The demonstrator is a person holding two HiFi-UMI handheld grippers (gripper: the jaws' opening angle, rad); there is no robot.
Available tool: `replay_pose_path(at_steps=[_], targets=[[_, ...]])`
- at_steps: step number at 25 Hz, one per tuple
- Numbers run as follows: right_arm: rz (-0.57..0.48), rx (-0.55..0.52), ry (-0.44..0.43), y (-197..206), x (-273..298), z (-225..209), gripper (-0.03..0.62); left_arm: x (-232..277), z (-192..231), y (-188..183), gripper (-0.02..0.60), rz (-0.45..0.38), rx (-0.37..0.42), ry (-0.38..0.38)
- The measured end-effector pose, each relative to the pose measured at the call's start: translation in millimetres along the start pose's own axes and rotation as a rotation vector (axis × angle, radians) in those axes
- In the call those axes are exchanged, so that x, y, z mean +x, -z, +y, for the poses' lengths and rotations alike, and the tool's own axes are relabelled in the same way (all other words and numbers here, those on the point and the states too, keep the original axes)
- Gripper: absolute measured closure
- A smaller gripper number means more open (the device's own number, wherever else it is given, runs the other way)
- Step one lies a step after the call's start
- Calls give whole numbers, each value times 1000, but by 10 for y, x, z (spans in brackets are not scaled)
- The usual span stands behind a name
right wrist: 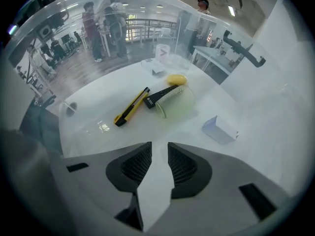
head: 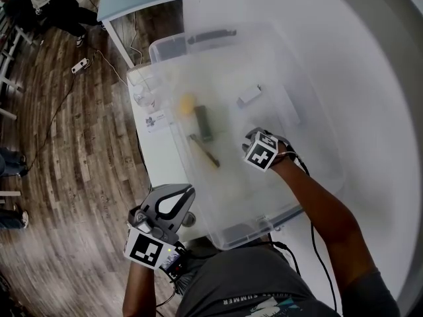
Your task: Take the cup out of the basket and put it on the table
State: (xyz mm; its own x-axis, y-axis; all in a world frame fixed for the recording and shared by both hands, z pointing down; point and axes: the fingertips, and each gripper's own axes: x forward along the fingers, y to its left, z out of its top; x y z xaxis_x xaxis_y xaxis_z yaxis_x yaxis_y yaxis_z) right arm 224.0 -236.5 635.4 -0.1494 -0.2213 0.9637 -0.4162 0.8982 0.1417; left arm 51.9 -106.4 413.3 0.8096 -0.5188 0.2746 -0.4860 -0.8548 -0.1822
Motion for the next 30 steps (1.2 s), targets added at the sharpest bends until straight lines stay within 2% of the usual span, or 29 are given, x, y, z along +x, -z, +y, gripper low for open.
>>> replay_pose_path(at_steps=[7,8,9,13,21,24,30], targets=[[80,-37,0,75,188,-27,496,-53,24,43,565,6,-6,-4],[87,-47,0,79,198,-27,513,-63,30,47,565,7,-6,-5],[90,-55,-1,79,199,-25,557,-73,34,52,565,8,-6,-5],[72,-60,0,22,114,-21,568,-121,46,65,565,8,4,-6],[-75,-19,73,-277,-443,-11,569,-253,87,2,565,-19,21,-6],[-148,-5,106,-423,-723,80,569,-329,98,-41,565,-53,9,-16],[-282,28,176,-671,-1310,283,569,-497,112,-48,565,-61,28,-9]])
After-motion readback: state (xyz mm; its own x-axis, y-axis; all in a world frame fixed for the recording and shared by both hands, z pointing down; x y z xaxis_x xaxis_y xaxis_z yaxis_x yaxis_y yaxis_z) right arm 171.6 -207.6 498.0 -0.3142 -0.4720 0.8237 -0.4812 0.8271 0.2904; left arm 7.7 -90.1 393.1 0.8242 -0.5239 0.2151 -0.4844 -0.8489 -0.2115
